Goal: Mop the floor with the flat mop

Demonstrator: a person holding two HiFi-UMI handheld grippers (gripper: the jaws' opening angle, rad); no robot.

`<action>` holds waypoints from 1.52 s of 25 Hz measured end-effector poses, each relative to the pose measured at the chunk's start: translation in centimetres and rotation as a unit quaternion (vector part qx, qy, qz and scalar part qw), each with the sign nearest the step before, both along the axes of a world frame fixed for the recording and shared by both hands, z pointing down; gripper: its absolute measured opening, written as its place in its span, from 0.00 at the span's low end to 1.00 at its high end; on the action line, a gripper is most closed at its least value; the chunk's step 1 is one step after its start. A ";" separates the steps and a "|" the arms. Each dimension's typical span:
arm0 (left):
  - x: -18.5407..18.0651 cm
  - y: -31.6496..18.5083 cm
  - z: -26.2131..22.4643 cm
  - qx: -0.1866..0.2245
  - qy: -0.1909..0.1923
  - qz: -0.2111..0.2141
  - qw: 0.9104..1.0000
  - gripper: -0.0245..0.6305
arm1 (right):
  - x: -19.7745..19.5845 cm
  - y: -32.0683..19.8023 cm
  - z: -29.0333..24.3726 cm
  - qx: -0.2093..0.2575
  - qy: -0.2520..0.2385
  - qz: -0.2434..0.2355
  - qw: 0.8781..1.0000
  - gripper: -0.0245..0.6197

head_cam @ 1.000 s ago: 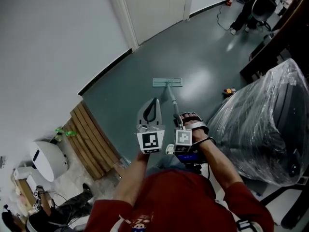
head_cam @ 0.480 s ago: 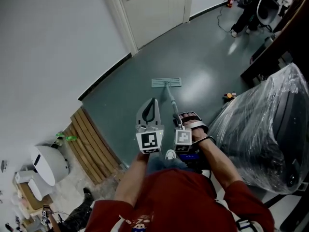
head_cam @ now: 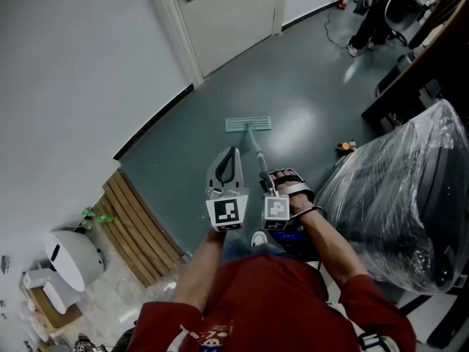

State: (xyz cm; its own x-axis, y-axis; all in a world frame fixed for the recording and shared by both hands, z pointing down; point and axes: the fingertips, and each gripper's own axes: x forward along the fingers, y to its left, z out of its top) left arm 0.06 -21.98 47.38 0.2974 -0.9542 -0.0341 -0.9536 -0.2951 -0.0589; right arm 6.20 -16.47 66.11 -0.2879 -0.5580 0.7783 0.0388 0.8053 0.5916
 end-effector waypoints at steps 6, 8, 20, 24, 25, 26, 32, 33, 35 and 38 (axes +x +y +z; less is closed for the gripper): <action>-1.2 -1.7 0.6 -0.015 -0.001 -0.006 1.000 0.06 | -0.7 -1.5 0.6 0.001 0.012 -0.002 1.000 0.22; -1.7 -2.4 0.8 -0.013 0.007 -0.003 1.000 0.06 | -1.4 -2.3 0.5 0.001 0.007 0.000 1.000 0.22; -6.7 -9.2 0.9 -0.007 0.017 0.011 1.000 0.06 | -6.1 -9.5 0.6 0.001 0.016 0.016 1.000 0.22; -8.4 -11.7 0.7 -0.003 0.023 0.023 0.999 0.06 | -7.8 -11.9 0.1 -0.005 0.016 0.027 0.999 0.22; -8.8 -12.2 0.6 -0.002 0.023 0.026 0.999 0.06 | -8.1 -12.4 0.1 -0.004 0.016 0.030 0.999 0.22; -9.0 -12.6 0.6 -0.002 0.023 0.028 0.999 0.06 | -8.3 -12.9 0.0 -0.003 0.014 0.034 0.999 0.22; -10.1 -15.2 0.7 -0.004 0.024 0.026 0.999 0.06 | -9.0 -15.4 0.2 -0.001 0.016 0.039 0.999 0.22; -10.1 -15.7 0.7 -0.004 0.024 0.025 0.999 0.06 | -9.0 -15.9 0.2 -0.002 0.013 0.039 0.999 0.22; -9.8 -16.6 1.0 -0.005 0.021 0.024 0.999 0.06 | -8.8 -17.0 0.4 -0.003 0.011 0.038 0.999 0.22; -9.3 -18.5 1.3 -0.007 0.015 0.023 1.000 0.06 | -8.3 -19.4 0.6 -0.003 0.010 0.038 0.999 0.22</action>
State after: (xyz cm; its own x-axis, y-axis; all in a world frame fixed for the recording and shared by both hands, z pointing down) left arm -9.22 -40.47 48.66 0.3404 -0.9398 -0.0302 -0.9402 -0.3396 -0.0263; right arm -2.13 -35.83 66.68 -0.2296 -0.5735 0.7864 -0.0114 0.8095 0.5870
